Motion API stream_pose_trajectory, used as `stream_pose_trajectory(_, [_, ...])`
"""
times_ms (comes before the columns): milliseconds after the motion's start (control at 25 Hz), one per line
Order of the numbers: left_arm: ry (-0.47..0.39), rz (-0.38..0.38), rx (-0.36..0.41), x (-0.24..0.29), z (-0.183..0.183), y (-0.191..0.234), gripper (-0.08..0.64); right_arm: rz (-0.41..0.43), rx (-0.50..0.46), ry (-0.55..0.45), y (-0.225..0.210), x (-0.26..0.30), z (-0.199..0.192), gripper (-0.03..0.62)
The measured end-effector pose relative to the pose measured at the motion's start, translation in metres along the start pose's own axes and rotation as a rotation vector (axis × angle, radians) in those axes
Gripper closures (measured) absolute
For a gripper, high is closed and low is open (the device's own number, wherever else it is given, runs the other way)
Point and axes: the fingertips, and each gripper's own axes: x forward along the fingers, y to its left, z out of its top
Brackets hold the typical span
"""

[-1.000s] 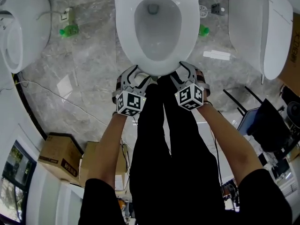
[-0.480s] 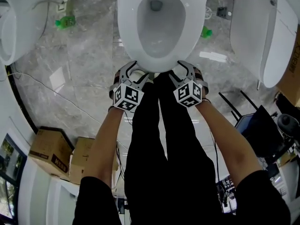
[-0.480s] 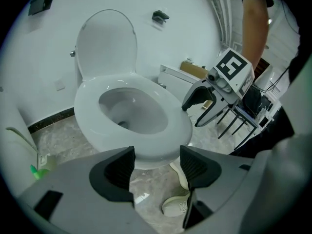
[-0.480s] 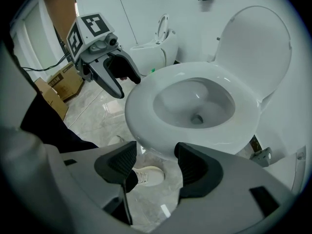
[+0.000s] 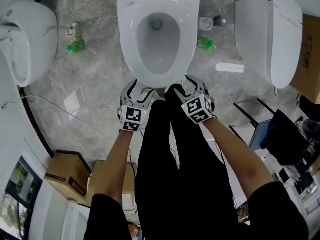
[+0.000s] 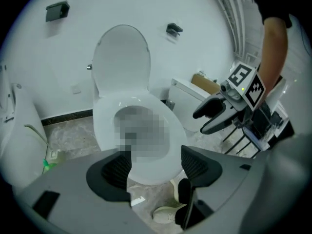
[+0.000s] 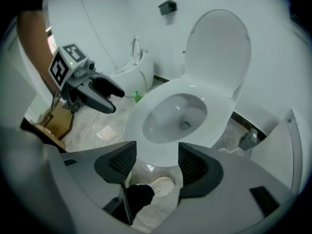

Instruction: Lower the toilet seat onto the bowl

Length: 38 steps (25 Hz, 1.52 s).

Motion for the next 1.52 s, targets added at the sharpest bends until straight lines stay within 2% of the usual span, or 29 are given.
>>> stream_pose_trajectory(120, [-0.088, 0.022, -0.101, -0.048, 0.06, -0.012, 0.254, -0.016, 0.164, -0.109, -0.013, -0.069, 0.037, 0.314])
stream_pose_trajectory(160, [-0.129, 0.024, -0.133, -0.066, 0.082, -0.02, 0.277, -0.024, 0.208, -0.145, -0.017, -0.095, 0.049, 0.314])
stream_pose_trajectory(240, [-0.224, 0.019, -0.2, -0.101, 0.122, -0.039, 0.348, -0.048, 0.265, -0.216, -0.024, -0.148, 0.071, 0.314])
stream_pose_trajectory(280, [-0.269, 0.012, -0.236, -0.115, 0.14, -0.05, 0.407, -0.067, 0.283, -0.248, -0.028, -0.171, 0.079, 0.314])
stream_pose_trajectory(360, [-0.328, -0.002, -0.284, -0.138, 0.171, -0.075, 0.494, -0.107, 0.319, -0.307, -0.035, -0.211, 0.094, 0.314])
stream_pose_trajectory(400, [-0.345, -0.008, -0.286, -0.149, 0.184, -0.09, 0.528, -0.121, 0.341, -0.339, -0.036, -0.231, 0.101, 0.315])
stream_pose_trajectory(520, [-0.39, -0.052, -0.243, -0.187, 0.221, -0.141, 0.541, -0.136, 0.415, -0.458, -0.027, -0.297, 0.122, 0.334])
stream_pose_trajectory(640, [-0.467, -0.11, -0.196, -0.233, 0.255, -0.182, 0.541, -0.111, 0.465, -0.619, -0.011, -0.36, 0.145, 0.431])
stream_pose_trajectory(720, [-0.478, -0.117, -0.172, -0.265, 0.263, -0.203, 0.543, -0.071, 0.485, -0.704, 0.008, -0.397, 0.158, 0.503])
stream_pose_trajectory(800, [-0.432, -0.12, -0.165, -0.289, 0.255, -0.223, 0.543, -0.029, 0.472, -0.744, 0.034, -0.43, 0.164, 0.546])
stream_pose_trajectory(880, [-0.393, -0.134, -0.174, -0.308, 0.245, -0.242, 0.543, -0.016, 0.415, -0.752, 0.061, -0.46, 0.17, 0.554])
stream_pose_trajectory(960, [-0.399, -0.14, -0.2, -0.33, 0.24, -0.255, 0.542, -0.026, 0.355, -0.745, 0.087, -0.486, 0.174, 0.554])
stream_pose_trajectory(1080, [-0.478, -0.103, -0.23, -0.368, 0.244, -0.278, 0.543, -0.019, 0.295, -0.731, 0.122, -0.516, 0.165, 0.554])
stream_pose_trajectory(1200, [-0.57, -0.048, -0.193, -0.398, 0.253, -0.312, 0.543, 0.019, 0.249, -0.753, 0.143, -0.544, 0.145, 0.554])
stream_pose_trajectory(1360, [-0.622, 0.055, -0.186, -0.419, 0.27, -0.362, 0.543, 0.043, 0.18, -0.784, 0.145, -0.592, 0.121, 0.554])
stream_pose_trajectory(1520, [-0.681, 0.171, -0.251, -0.433, 0.276, -0.432, 0.543, 0.032, 0.089, -0.805, 0.139, -0.656, 0.082, 0.554])
